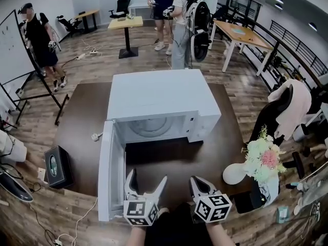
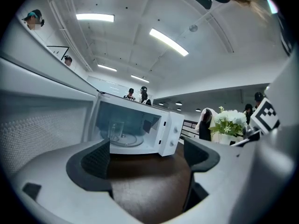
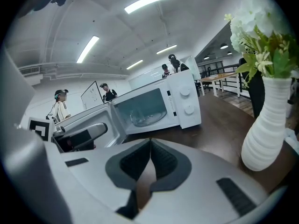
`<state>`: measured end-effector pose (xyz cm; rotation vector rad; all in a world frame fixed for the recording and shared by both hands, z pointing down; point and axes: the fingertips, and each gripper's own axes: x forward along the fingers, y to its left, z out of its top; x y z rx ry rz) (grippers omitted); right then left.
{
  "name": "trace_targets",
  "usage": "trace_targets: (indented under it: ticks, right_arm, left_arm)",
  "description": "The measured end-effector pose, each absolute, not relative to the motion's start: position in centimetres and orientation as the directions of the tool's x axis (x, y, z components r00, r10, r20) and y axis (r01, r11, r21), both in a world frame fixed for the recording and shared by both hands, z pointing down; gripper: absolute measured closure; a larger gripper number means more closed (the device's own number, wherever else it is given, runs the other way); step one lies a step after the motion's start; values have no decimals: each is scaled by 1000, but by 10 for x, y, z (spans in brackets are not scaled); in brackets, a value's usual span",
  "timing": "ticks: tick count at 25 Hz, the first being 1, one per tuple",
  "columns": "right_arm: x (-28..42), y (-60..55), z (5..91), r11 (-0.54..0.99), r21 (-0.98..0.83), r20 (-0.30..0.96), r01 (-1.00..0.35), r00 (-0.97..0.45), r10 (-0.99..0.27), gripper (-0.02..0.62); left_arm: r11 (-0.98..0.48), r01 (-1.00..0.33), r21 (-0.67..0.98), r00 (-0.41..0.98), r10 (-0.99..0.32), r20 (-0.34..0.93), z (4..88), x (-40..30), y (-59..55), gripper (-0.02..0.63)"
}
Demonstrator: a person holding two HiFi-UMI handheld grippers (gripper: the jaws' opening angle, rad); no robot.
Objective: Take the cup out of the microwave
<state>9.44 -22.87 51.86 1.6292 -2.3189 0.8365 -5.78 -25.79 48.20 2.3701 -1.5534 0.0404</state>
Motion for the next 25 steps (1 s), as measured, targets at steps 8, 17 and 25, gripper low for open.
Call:
trace_targets:
  ticks: [8,17,25]
  right_arm:
    - [90,-239,525,257,-330,483,-908,-396,-781,600]
    - [92,-266,529,287,-313,509,-906,-415,-755,600]
    - [90,-295,534,326,-308,521,-894,-445,-728,600]
  left_arm:
    - [-338,-907,249,391,-896,209,489,-61,-265,140]
    - [-309,-917,251,365,-905,218,492,-56,-303,140]
    - [-259,-939,225,310,-923,228,500,-59,-345,140]
